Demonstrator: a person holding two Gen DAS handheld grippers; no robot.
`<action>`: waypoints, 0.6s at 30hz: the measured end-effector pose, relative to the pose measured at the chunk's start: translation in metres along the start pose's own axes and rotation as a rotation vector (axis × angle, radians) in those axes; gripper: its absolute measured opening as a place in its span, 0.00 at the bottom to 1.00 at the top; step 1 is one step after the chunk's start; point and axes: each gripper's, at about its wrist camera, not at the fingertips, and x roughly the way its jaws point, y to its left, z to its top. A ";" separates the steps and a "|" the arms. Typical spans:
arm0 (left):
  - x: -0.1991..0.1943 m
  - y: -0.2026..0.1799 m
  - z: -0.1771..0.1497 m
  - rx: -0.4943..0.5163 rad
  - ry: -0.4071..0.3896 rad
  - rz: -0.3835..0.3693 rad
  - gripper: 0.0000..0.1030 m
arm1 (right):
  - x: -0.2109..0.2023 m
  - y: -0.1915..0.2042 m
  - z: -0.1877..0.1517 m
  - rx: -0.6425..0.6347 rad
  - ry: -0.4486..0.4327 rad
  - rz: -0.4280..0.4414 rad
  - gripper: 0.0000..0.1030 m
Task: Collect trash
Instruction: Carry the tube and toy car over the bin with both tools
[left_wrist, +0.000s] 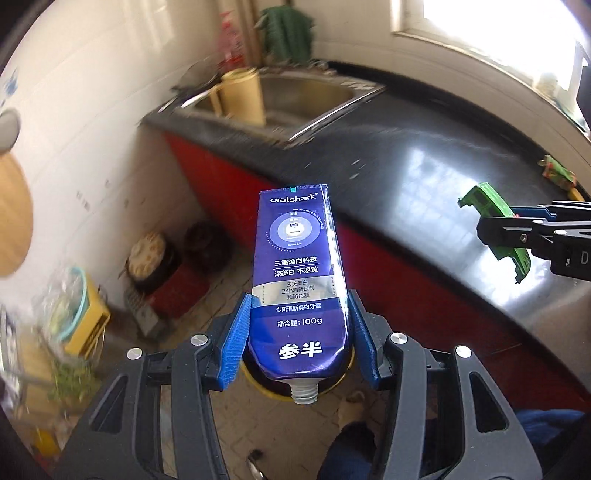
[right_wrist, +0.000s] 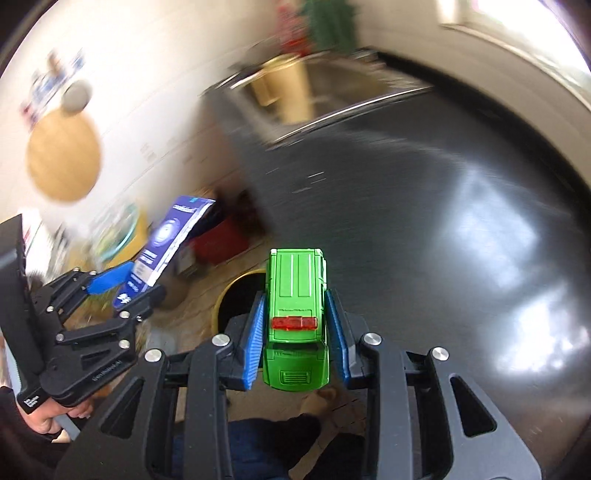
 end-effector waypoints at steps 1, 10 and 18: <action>0.001 0.007 -0.008 -0.017 0.015 0.006 0.49 | 0.011 0.012 0.000 -0.024 0.026 0.024 0.32; 0.045 0.041 -0.058 -0.137 0.141 -0.015 0.49 | 0.080 0.051 -0.006 -0.124 0.193 0.066 0.32; 0.085 0.048 -0.069 -0.153 0.207 -0.039 0.49 | 0.114 0.052 0.005 -0.133 0.249 0.045 0.32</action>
